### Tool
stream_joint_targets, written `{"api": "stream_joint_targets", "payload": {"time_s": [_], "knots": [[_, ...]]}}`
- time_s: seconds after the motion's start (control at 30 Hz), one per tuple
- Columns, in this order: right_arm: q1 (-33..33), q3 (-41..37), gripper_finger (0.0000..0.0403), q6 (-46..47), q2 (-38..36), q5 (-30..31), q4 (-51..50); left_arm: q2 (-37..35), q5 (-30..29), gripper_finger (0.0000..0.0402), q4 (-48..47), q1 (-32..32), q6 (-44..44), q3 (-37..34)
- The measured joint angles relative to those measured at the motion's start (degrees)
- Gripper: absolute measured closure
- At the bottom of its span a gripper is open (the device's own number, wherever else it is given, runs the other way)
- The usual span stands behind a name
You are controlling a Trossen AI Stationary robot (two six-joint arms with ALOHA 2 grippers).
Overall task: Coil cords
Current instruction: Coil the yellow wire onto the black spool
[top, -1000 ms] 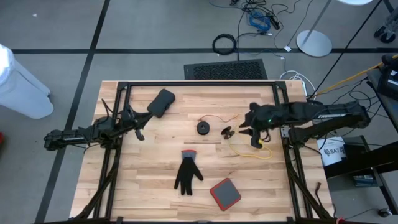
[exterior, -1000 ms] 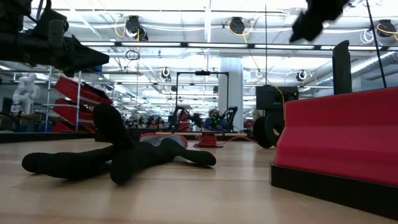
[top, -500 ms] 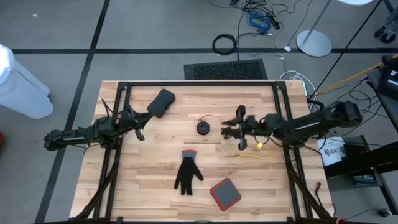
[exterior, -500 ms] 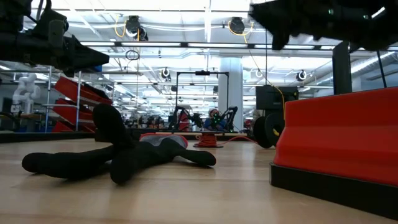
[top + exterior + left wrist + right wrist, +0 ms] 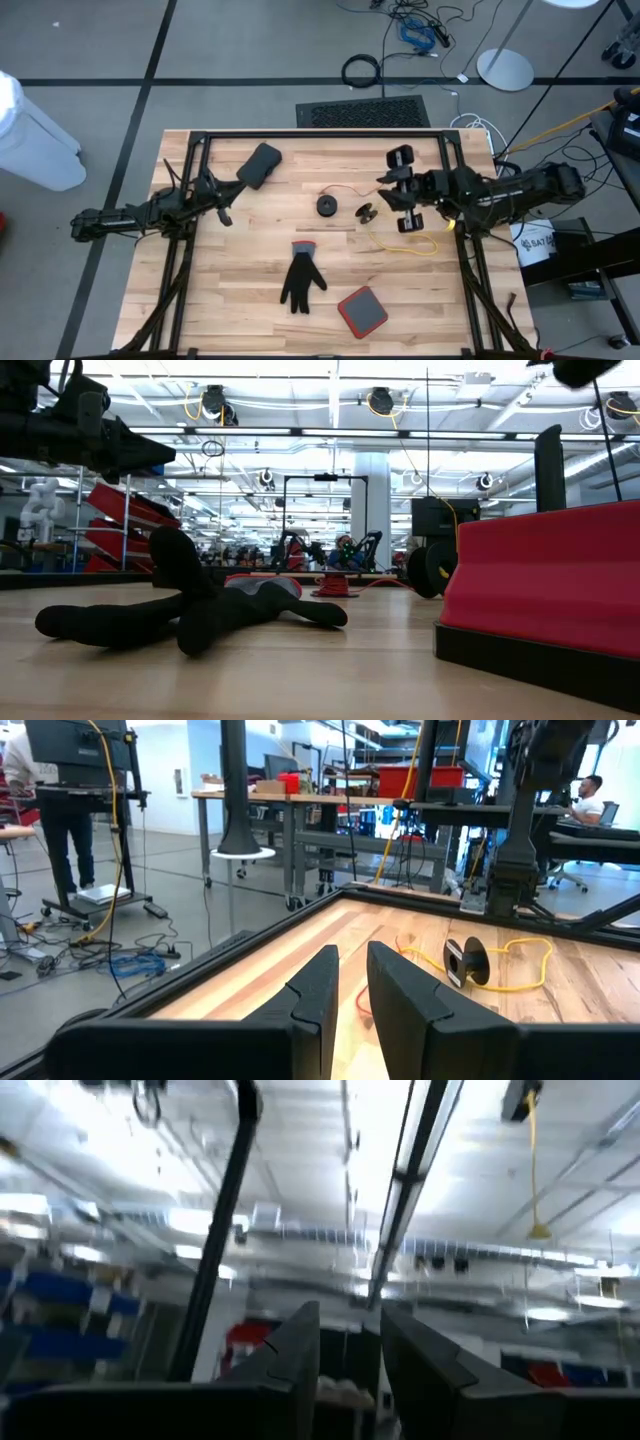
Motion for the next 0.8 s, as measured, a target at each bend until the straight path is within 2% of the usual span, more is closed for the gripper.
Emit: {"api": "stream_joint_targets", "payload": {"time_s": [0.17,0.37,0.47,0.6,0.8], "knots": [[0.0,9.8,0.0307,-3.9,-3.1,0.5,-29.4,0.0,0.0,0.0338,1.4,0.0,0.0,0.0],[0.0,22.0,0.0307,-2.5,-3.2,0.9,-62.7,0.0,0.0,0.0338,1.4,0.0,0.0,0.0],[0.0,26.5,0.0307,-2.3,-3.2,2.9,-77.8,0.0,0.0,0.0338,2.6,0.0,0.0,0.0],[0.0,28.8,0.0307,1.1,-3.2,7.9,-92.5,0.0,0.0,0.0338,4.3,0.0,-0.1,0.0],[0.0,28.8,0.0307,7.2,-2.3,13.0,-109.1,0.0,0.0,0.0338,14.8,0.0,-0.1,0.0]]}}
